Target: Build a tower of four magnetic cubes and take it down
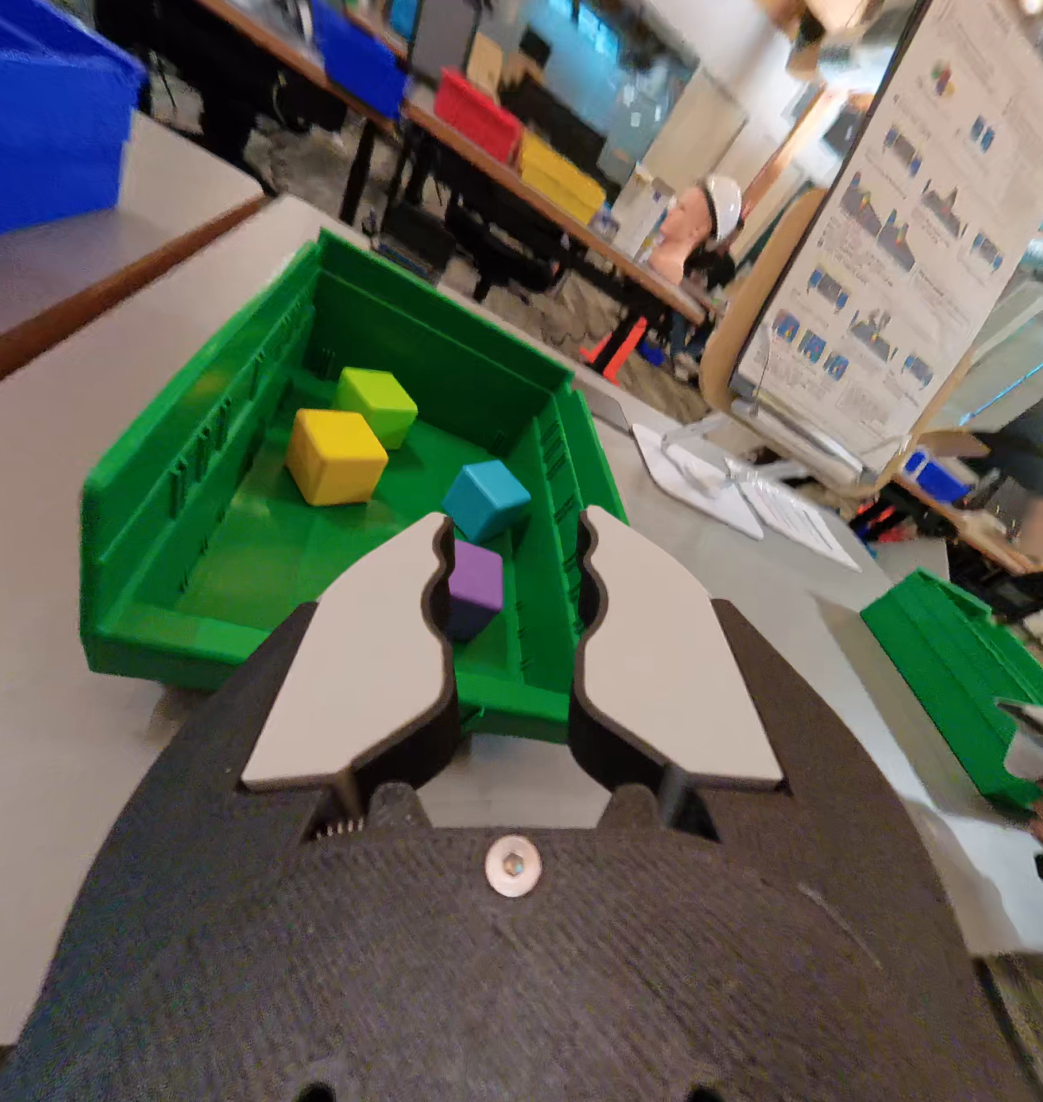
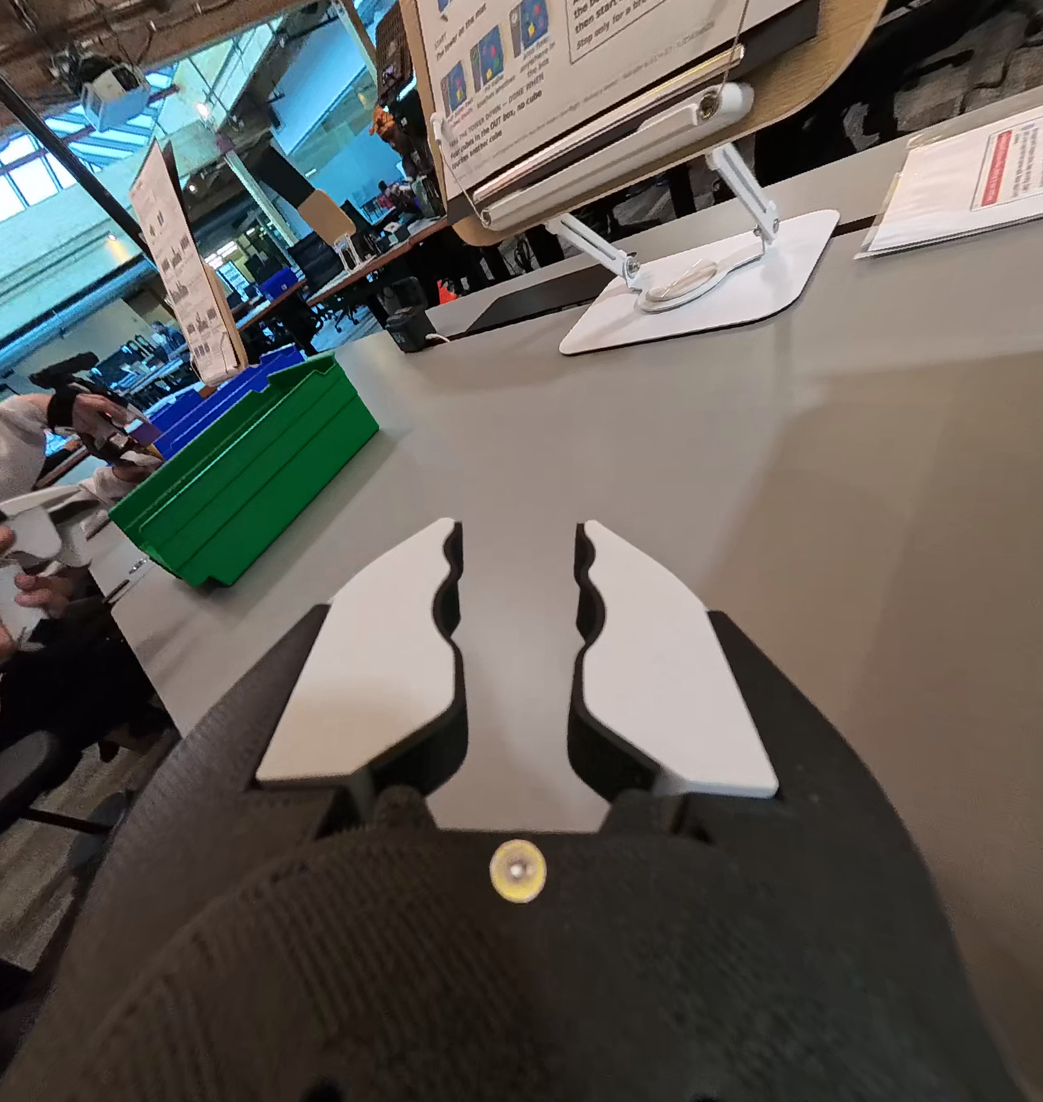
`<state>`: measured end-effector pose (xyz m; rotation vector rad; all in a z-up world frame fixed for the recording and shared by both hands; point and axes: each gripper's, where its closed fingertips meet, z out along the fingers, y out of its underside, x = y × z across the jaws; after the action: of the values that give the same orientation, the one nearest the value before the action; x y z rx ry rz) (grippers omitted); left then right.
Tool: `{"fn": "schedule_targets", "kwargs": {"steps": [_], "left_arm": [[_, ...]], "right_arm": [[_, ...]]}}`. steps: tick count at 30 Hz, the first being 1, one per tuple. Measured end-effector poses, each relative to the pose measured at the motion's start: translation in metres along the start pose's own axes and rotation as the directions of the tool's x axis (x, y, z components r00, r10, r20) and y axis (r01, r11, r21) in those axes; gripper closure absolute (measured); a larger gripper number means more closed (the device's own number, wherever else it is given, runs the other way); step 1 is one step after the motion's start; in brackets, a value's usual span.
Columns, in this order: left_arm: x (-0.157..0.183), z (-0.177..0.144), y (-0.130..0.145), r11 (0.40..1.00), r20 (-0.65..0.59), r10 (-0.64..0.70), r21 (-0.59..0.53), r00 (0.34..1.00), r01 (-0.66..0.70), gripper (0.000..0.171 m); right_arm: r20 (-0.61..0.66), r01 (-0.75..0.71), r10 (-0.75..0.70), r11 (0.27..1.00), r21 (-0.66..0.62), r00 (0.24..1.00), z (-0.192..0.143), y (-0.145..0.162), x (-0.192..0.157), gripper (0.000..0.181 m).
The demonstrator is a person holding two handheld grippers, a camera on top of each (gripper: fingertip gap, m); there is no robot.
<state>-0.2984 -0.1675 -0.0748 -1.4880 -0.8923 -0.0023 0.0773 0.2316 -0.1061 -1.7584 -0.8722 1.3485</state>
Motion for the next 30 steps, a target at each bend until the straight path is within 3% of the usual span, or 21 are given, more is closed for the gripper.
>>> {"fn": "schedule_targets", "kwargs": {"steps": [3, 7, 10, 13, 16, 21, 25, 28, 30], "left_arm": [[0.006, 0.014, 0.018, 0.985, 0.032, 0.107, -0.138, 0.994, -0.102, 0.131], [0.0, 0.035, 0.044, 0.899, 0.143, 0.346, -0.332, 0.927, -0.285, 0.114], [0.003, 0.059, 0.064, 0.862, 0.108, 0.309, -0.452, 0.945, -0.23, 0.114], [-0.014, 0.074, 0.079, 0.754, 0.131, 0.424, -0.599, 0.896, -0.27, 0.113], [-0.032, 0.079, 0.088, 0.654, 0.157, 0.516, -0.707, 0.842, -0.269, 0.097], [-0.036, 0.084, 0.092, 0.631, 0.113, 0.519, -0.719, 0.847, -0.291, 0.122], [-0.034, 0.079, 0.087, 0.622, 0.064, 0.499, -0.721, 0.864, -0.306, 0.121], [-0.028, 0.068, 0.06, 0.629, 0.073, 0.568, -0.68, 0.82, -0.375, 0.121], [-0.007, 0.059, 0.029, 0.639, 0.068, 0.623, -0.619, 0.78, -0.456, 0.122]], "right_arm": [[0.007, 0.003, -0.003, 1.0, -0.018, 1.0, 0.003, 0.004, -0.002, 0.145], [0.017, -0.003, 0.004, 0.999, -0.035, 1.0, 0.005, 0.008, -0.003, 0.144], [0.013, 0.006, -0.006, 0.999, -0.04, 1.0, 0.005, 0.009, -0.003, 0.144], [0.005, 0.002, -0.002, 0.999, -0.05, 1.0, 0.006, 0.012, -0.001, 0.144], [-0.006, -0.003, 0.002, 0.999, -0.048, 1.0, 0.005, 0.012, 0.002, 0.144], [-0.017, -0.031, 0.03, 0.998, -0.052, 0.999, 0.007, 0.013, 0.009, 0.144], [0.006, -0.064, 0.064, 0.996, -0.057, 0.998, 0.009, 0.015, 0.005, 0.144], [0.013, -0.042, 0.043, 0.997, -0.058, 0.999, 0.009, 0.014, 0.001, 0.145], [0.014, -0.028, 0.029, 0.998, -0.059, 0.999, 0.009, 0.015, -0.001, 0.145]]}}
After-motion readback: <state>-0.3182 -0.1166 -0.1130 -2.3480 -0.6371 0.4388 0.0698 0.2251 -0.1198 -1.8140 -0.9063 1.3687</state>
